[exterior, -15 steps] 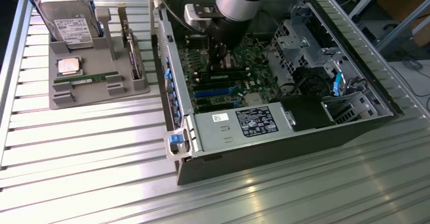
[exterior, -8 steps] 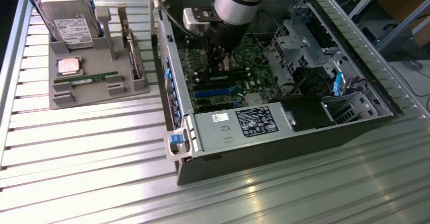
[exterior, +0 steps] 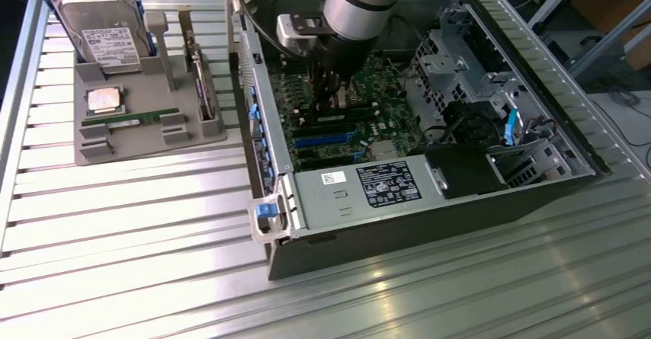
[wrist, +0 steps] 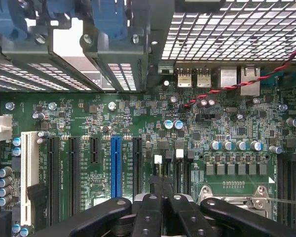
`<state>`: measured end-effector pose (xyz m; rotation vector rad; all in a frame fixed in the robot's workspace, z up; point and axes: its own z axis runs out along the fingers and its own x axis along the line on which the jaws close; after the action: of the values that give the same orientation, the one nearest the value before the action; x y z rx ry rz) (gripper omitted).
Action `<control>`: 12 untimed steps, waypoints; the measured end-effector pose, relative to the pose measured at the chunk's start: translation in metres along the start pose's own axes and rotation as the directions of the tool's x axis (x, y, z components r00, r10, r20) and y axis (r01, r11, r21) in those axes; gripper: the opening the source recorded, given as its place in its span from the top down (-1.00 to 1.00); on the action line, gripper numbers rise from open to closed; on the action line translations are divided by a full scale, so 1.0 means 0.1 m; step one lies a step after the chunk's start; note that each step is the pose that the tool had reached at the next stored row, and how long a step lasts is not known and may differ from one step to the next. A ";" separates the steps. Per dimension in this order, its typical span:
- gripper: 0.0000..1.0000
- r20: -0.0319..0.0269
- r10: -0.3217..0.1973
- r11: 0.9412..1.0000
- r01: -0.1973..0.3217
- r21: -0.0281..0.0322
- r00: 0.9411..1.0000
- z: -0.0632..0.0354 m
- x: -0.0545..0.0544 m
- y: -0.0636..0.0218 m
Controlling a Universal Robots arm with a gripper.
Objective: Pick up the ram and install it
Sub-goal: 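Press down the ram until it locks into place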
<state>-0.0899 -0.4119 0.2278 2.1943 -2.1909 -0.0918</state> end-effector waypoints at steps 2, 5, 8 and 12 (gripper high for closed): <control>0.80 0.003 0.000 1.000 0.000 0.002 1.000 -0.036 -0.01 -0.001; 0.80 0.001 0.000 1.000 0.000 0.000 1.000 -0.134 0.00 -0.081; 0.80 0.001 0.000 1.000 0.000 -0.001 1.000 -0.143 0.00 -0.204; 0.80 0.001 0.000 1.000 0.000 -0.004 1.000 -0.172 0.00 -0.605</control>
<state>-0.0283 -0.4119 0.2407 2.1924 -2.1889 -0.0971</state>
